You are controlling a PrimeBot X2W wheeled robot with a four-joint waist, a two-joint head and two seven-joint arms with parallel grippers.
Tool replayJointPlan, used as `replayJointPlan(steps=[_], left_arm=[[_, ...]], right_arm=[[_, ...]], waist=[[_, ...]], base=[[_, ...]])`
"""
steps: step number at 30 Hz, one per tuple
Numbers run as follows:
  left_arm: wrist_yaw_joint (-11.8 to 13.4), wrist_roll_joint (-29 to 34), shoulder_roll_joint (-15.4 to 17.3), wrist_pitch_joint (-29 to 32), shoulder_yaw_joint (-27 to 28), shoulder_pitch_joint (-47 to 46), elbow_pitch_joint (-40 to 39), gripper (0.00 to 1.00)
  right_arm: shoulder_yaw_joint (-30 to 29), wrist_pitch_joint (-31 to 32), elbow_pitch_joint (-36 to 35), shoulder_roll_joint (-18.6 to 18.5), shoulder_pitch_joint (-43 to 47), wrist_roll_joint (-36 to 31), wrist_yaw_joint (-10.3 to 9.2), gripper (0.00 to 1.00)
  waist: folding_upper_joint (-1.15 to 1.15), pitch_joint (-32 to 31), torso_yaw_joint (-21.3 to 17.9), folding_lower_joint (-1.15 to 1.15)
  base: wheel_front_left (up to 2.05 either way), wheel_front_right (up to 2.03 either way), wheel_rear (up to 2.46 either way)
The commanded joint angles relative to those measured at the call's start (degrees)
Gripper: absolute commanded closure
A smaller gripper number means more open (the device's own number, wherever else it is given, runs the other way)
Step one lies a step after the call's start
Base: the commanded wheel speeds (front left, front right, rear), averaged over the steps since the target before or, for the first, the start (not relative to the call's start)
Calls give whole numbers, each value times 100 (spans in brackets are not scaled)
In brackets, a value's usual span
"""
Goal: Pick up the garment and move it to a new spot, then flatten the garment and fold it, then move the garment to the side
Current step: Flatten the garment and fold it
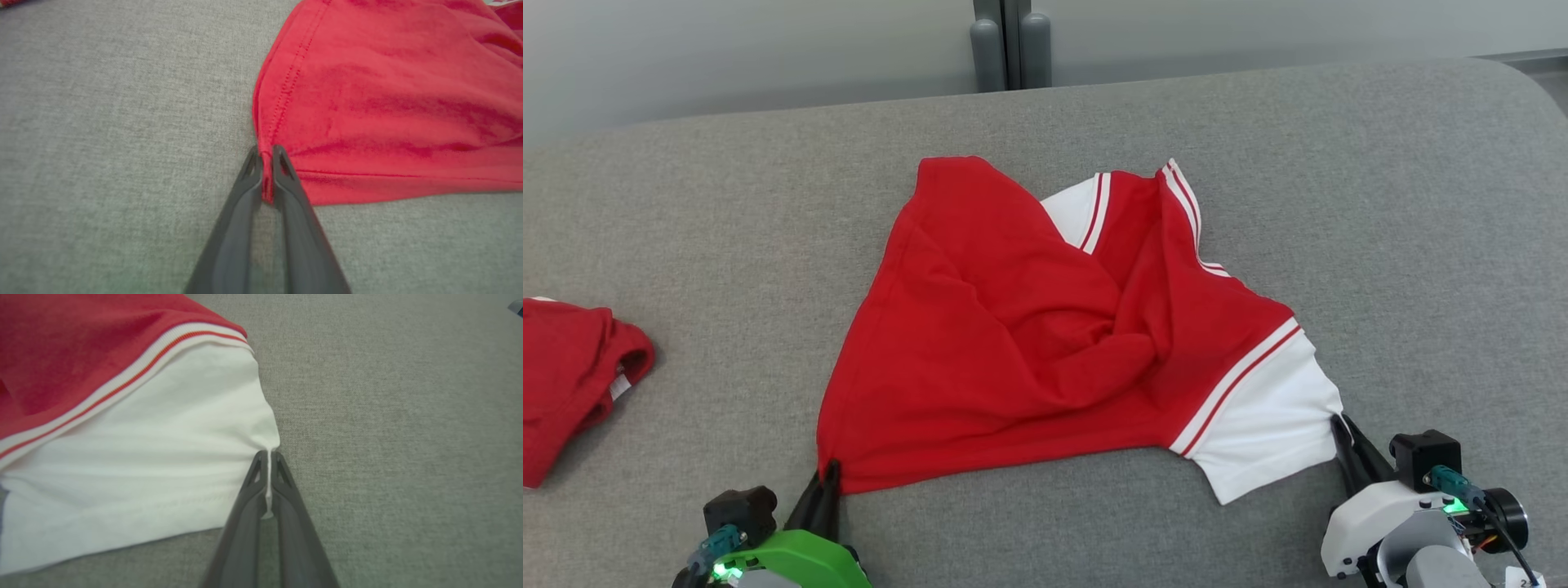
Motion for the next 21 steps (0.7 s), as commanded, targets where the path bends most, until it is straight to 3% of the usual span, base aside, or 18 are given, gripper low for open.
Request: replayJointPlan(steps=[1, 5, 12, 18, 21], left_arm=[[-22, -115, 57, 24, -102, -28, 104, 100], [-22, -316, 176, 28, -317, -117, 18, 100], [-22, -397, 317, 13, -129, -183, -979, 100], [-21, -343, 705, 12, 23, -666, -2121, 100], [-21, -281, 1086, 13, -54, -1120, -2568, 100]], right_arm=[[14, 1, -14, -24, -50, 36, -10, 100], [-27, 1, -173, -26, -103, 119, -10, 100], [107, 0, -1016, -20, -272, 768, -10, 100], [52, 0, -2128, -27, -735, 1151, -10, 100], [16, 0, -2676, -21, -1184, 1184, -9, 100]], waist=[[0, 16, -15, 0], [0, 10, -23, 0], [0, -230, -23, 0], [0, -459, 16, 0], [0, -500, 21, 0]], base=[[0, 0, 0], [0, 0, 0], [0, 0, 0], [0, 0, 0], [0, 0, 0]])
